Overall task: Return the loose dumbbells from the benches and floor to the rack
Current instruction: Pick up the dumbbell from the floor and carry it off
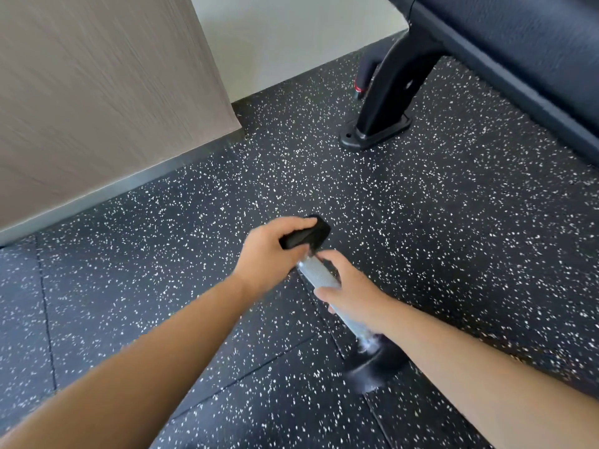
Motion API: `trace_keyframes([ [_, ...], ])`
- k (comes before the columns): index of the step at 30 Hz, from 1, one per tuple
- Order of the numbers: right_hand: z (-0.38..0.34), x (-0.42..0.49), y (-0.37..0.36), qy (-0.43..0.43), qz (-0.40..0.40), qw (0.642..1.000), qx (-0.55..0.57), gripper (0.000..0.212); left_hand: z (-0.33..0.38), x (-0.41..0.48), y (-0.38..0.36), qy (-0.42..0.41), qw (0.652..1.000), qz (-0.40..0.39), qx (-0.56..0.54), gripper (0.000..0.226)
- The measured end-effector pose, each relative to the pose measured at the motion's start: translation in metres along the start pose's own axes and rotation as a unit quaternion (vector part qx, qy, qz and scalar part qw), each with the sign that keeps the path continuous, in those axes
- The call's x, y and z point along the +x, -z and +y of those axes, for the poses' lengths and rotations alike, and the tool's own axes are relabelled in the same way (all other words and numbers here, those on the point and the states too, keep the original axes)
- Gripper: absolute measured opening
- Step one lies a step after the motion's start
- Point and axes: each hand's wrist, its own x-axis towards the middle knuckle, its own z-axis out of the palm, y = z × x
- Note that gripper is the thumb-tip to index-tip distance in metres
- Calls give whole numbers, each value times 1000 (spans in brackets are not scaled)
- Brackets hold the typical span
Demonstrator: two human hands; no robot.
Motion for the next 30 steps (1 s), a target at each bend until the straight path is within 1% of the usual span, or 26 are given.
trace_keyframes([
  [1,-14,-12,3,-11,2,1000,20,57,17,0,9,4,1000,-4,-5,47],
  [4,-49,-44,9,-20,23,998,64,62,63,-4,33,-24,1000,-18,-9,48],
  [7,-97,-88,23,-29,20,994,102,66,113,-18,60,-23,998,-22,-58,43],
  [9,-129,-118,35,-29,8,995,100,66,147,-28,76,-28,997,-29,-70,41],
  [17,-249,-239,89,18,-29,995,91,76,299,-68,151,-69,988,-37,-129,43],
  [21,-305,-302,115,60,-37,991,115,75,377,-91,185,-86,983,-28,-157,42],
  [25,-351,-367,140,95,-25,986,131,74,456,-123,211,-108,981,-29,-156,41],
  [27,-372,-402,151,109,-26,986,121,74,492,-143,220,-110,981,-19,-161,41],
  [30,-401,-458,167,121,-29,987,103,74,542,-176,228,-135,978,-2,-161,39],
])
